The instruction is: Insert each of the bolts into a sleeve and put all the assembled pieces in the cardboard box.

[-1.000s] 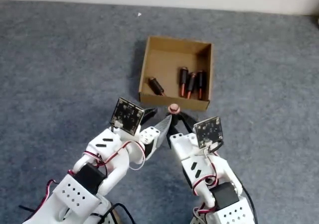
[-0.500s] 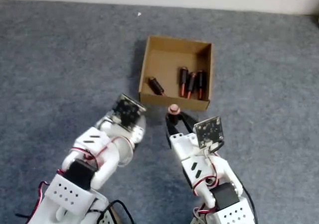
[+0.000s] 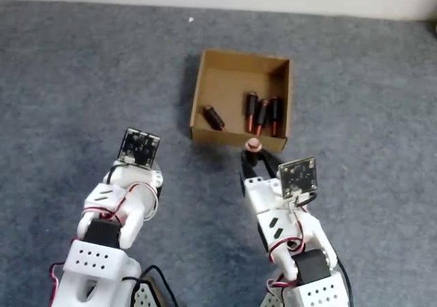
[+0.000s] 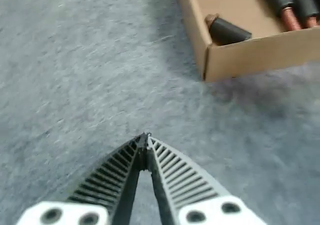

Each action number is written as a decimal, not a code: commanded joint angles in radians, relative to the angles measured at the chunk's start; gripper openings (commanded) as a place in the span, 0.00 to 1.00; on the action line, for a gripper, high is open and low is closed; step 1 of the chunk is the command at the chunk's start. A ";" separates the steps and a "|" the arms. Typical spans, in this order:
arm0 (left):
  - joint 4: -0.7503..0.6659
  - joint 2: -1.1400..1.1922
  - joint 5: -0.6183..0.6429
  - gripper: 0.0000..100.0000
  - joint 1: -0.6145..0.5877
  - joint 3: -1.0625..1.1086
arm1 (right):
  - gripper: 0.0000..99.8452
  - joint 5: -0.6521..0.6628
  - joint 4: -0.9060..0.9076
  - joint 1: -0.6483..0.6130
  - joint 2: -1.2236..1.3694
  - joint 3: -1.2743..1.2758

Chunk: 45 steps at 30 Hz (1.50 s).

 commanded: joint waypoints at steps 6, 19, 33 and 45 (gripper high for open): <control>-0.155 -0.010 -0.015 0.01 -0.074 0.070 | 0.00 0.006 -0.004 0.047 -0.012 -0.153; -0.157 -0.010 -0.015 0.01 -0.071 0.070 | 0.00 0.008 -0.105 0.047 0.868 -0.765; -0.158 -0.010 -0.015 0.01 -0.068 0.077 | 0.01 0.005 -0.532 0.041 1.615 -0.914; -0.158 -0.010 -0.015 0.01 -0.067 0.077 | 0.05 0.002 -0.397 0.039 1.506 -0.954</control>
